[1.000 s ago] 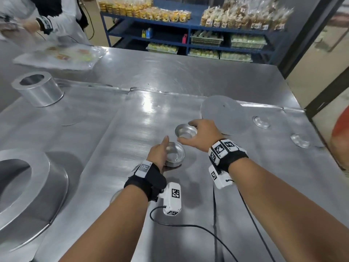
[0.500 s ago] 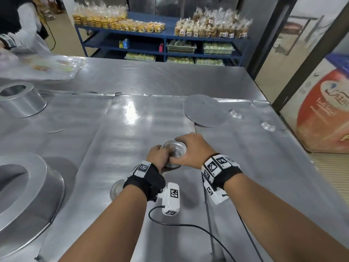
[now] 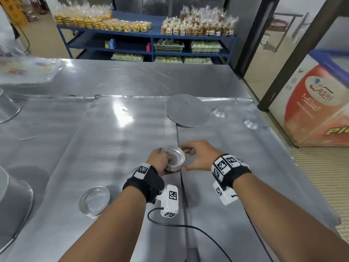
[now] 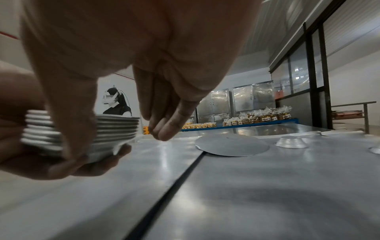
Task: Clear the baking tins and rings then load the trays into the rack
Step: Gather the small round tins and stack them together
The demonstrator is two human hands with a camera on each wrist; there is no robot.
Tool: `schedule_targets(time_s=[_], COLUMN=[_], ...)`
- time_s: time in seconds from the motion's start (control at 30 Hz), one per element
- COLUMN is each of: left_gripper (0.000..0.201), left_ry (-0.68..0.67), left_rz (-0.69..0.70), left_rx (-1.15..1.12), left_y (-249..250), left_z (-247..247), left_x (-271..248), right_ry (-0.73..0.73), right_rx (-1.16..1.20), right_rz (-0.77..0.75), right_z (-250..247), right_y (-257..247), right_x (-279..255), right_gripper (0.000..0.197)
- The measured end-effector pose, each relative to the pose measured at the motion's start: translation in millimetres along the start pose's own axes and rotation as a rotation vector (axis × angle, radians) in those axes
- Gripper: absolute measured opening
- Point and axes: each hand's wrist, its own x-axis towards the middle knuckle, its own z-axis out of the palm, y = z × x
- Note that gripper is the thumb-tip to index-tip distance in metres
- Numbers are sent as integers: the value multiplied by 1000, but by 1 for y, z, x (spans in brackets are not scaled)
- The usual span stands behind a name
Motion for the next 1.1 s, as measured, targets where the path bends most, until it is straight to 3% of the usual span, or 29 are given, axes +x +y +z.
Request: schedule_targets(time_s=[0.33,0.53,0.67,0.8,0.9,1.1], left_gripper=[31,25,18,29,15,16], left_ry=[46,91,124,156,167,189], left_rz=[-61,-66,-55,-22,-13,3], left_rx=[-23,2,63,107,85,116], left_y=[-6,-12,-16,-27,-20,-24], left_z=[93,126,138,140,151,157], left_x=[48,85,108,137,136,142], right_ry=[33,141,177,149,152,148], right_rx=[-283,-350,-422,-483,-495,-436], right_rz=[248,356,368,341,335,358], right_z=[-75,-109,-128,-138,-140,-135], right_y=[145,212,236,251,258,266], right_x=[47,98,135,165,183,201], right_gripper=[43,42,39,35,33,39])
